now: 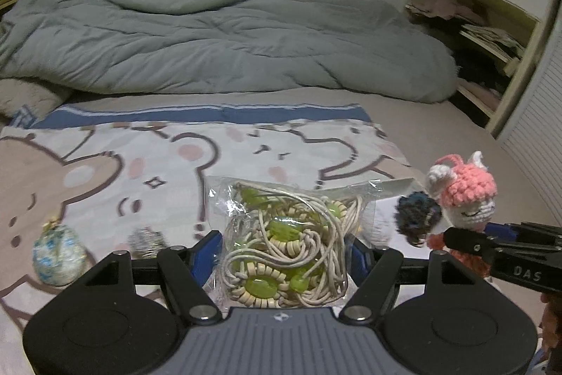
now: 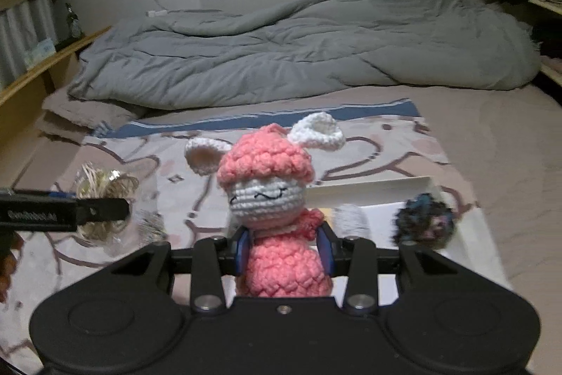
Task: Organize objects
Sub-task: 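Carry the bagged hair ties and pink bunny over the white box with both tools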
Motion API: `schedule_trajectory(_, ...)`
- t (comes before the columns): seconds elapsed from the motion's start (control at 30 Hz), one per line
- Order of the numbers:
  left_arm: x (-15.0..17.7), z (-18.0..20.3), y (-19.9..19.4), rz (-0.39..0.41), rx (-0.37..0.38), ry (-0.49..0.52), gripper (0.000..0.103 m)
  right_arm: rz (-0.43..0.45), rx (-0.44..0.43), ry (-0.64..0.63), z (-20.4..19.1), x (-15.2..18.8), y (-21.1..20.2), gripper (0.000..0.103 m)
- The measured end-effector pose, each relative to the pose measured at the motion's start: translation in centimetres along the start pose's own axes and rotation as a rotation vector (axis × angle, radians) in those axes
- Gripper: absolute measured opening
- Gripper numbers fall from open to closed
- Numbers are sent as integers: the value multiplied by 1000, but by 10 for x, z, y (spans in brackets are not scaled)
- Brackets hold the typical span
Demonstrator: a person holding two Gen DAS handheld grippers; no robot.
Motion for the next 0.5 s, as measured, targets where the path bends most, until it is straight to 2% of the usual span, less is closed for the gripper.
schedule_trajectory(0.3,-1,62,28,-40,74,56,72,-57,97,34,59,20,9,40)
schedule_trajectory(0.5,7,98,59,-96,141,68,72,-117,165,47,94,38,22,40)
Point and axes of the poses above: each gripper's, at about its wrist camera, not at the fingertips, and y roughly the way its jaws point, z to its right, x to its underside, the point moved 8 cm from there along y, roughly the way its jaws point, and after that the axes turned 14 degrees about -z, right-handed, at the moved point
